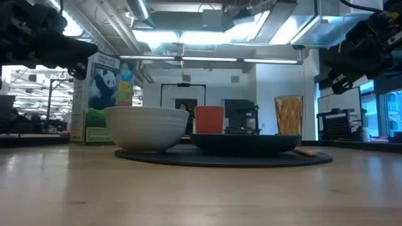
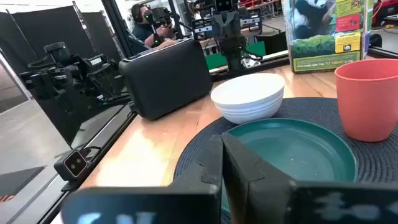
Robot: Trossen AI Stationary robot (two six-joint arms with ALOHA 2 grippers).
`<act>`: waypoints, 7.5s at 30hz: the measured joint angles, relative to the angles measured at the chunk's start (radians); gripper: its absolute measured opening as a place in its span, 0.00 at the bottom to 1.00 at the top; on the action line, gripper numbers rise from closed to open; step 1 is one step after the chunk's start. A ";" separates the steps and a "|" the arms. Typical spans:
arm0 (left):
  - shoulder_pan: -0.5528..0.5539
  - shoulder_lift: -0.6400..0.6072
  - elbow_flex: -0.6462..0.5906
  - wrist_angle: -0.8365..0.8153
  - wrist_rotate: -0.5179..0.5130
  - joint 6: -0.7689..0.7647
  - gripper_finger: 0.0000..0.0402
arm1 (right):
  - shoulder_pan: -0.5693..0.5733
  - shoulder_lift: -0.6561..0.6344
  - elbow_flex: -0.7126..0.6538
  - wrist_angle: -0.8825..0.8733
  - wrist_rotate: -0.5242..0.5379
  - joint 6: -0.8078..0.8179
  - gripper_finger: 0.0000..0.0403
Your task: Arrange a breakfast setting
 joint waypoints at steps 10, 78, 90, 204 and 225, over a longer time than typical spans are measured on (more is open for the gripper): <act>0.000 0.000 0.000 0.000 0.000 0.000 0.00 | 0.000 0.000 0.000 0.000 0.000 0.000 0.00; 0.003 0.000 0.000 0.007 -0.216 -0.051 0.00 | 0.000 0.039 0.000 0.197 0.607 0.807 0.01; 0.003 0.002 0.012 0.221 -0.219 -0.560 0.00 | 0.000 0.126 0.101 0.254 0.679 0.643 0.20; 0.224 1.066 1.179 -0.358 0.046 0.305 0.00 | -0.105 1.145 1.204 -0.121 0.257 -0.138 0.74; 0.237 1.067 1.193 -0.353 0.104 0.066 0.37 | -0.173 1.133 1.202 -0.005 0.038 -0.031 0.01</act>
